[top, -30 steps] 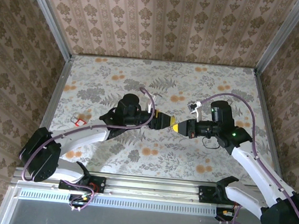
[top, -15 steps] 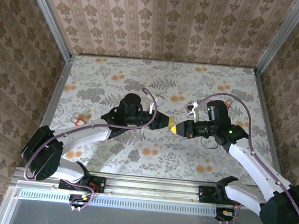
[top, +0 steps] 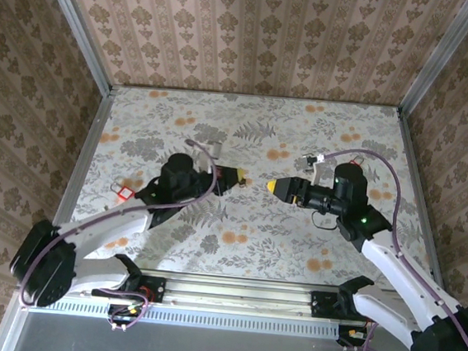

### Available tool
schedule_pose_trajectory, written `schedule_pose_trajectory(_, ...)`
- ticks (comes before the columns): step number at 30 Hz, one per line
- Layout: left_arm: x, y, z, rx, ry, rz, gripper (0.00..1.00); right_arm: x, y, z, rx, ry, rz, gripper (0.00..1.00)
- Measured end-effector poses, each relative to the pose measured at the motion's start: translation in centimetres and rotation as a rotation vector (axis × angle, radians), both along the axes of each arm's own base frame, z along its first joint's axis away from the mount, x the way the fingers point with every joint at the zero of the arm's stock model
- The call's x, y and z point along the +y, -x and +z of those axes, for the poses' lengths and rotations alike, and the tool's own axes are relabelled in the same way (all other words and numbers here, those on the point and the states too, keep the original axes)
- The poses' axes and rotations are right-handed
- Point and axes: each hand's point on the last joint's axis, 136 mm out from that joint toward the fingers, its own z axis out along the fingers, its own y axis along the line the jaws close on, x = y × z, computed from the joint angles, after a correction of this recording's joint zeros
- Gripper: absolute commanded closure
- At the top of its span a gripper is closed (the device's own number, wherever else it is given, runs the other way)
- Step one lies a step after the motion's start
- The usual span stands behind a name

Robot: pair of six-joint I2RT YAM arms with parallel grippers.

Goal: Unlock with the key

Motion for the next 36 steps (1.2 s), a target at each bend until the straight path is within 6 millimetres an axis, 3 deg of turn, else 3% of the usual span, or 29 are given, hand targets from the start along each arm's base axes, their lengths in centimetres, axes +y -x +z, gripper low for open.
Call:
schedule_pose_trajectory(4,0.4,-1.3,2.6,-0.063,0.1,0.076,1.0,1.9,-0.8,0.6,-0.013,-0.066,0.006,0.33)
schedule_pose_trajectory(12,-0.1,-1.6,3.5,-0.062,0.21,0.095,1.0,5.3,-0.5,1.1,-0.061,-0.114,0.064,0.42)
schedule_pose_trajectory(19,-0.3,-0.9,4.8,-0.068,0.289,0.076,1.0,6.1,-2.0,0.2,-0.053,-0.129,0.05,0.49)
schedule_pose_trajectory(27,-0.5,-0.8,4.0,-0.043,0.326,0.069,1.0,6.5,-2.4,1.4,-0.091,-0.181,0.049,0.57)
schedule_pose_trajectory(36,-0.6,-0.5,4.6,-0.054,0.35,0.059,1.0,6.8,-2.9,0.8,-0.073,-0.185,0.047,0.66)
